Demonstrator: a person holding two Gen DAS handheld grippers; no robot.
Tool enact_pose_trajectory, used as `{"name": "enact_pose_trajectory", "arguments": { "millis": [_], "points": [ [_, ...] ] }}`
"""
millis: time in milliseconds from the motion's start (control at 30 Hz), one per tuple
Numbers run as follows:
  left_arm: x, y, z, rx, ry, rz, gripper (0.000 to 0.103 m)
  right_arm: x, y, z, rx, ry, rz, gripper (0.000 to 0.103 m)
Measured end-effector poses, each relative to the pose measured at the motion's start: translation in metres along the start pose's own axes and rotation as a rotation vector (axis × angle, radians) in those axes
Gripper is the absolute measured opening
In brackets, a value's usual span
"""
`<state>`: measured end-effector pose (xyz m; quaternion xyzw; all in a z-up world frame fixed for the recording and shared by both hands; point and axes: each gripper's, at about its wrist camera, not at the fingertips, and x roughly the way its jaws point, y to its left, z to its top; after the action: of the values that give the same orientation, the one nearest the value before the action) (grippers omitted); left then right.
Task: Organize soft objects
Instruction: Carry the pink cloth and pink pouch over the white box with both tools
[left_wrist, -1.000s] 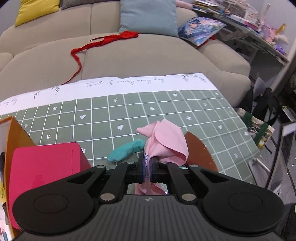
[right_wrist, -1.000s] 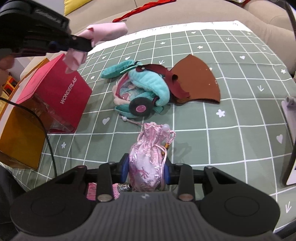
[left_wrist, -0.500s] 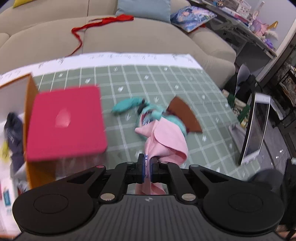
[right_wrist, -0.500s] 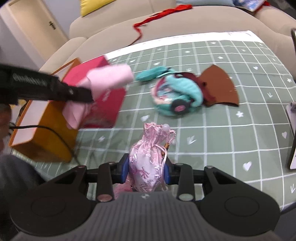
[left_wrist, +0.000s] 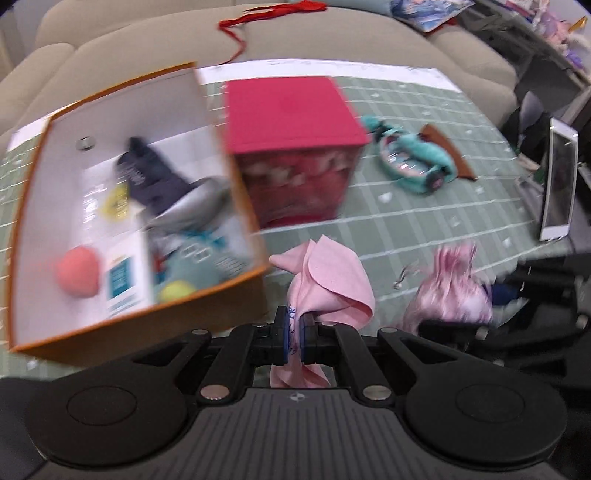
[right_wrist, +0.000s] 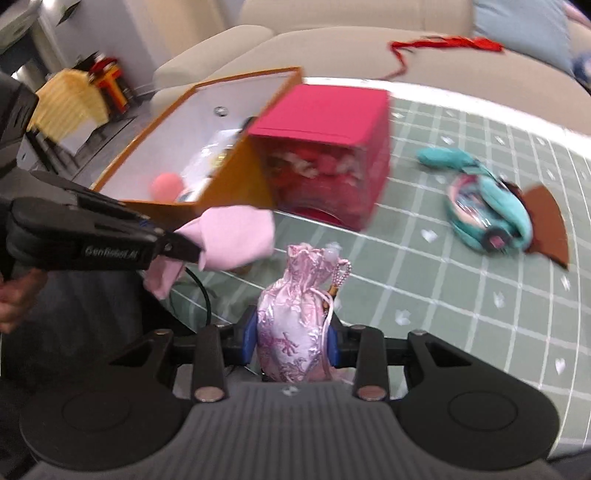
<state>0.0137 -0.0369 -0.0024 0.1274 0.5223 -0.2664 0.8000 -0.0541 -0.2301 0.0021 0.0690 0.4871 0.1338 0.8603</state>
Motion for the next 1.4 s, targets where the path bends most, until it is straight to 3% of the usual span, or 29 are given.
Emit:
{"name": "enact_pose_trajectory", "arguments": {
  "millis": [200, 500, 767, 933, 1233, 1400],
  "points": [
    [-0.019, 0.043, -0.017, -0.047, 0.054, 0.03, 0.006, 0.004, 0.046, 0.027, -0.132, -0.039, 0.07, 0.036],
    [-0.055, 0.095, -0.008, -0.092, 0.019, 0.077, 0.006, -0.007, 0.086, 0.091, -0.203, -0.142, 0.155, 0.036],
    [-0.079, 0.137, 0.034, -0.201, -0.119, 0.102, 0.006, 0.017, 0.098, 0.163, -0.189, -0.207, 0.111, 0.036],
    [-0.074, 0.154, 0.058, -0.251, -0.177, 0.117, 0.006, 0.048, 0.098, 0.185, -0.198, -0.153, 0.118, 0.036],
    [-0.002, 0.178, 0.066, -0.302, -0.079, 0.166, 0.006, 0.137, 0.102, 0.188, -0.223, 0.038, 0.046, 0.036],
    [0.027, 0.185, 0.062, -0.339, -0.073, 0.19, 0.006, 0.164, 0.104, 0.18, -0.252, 0.129, 0.033, 0.036]
  ]
}}
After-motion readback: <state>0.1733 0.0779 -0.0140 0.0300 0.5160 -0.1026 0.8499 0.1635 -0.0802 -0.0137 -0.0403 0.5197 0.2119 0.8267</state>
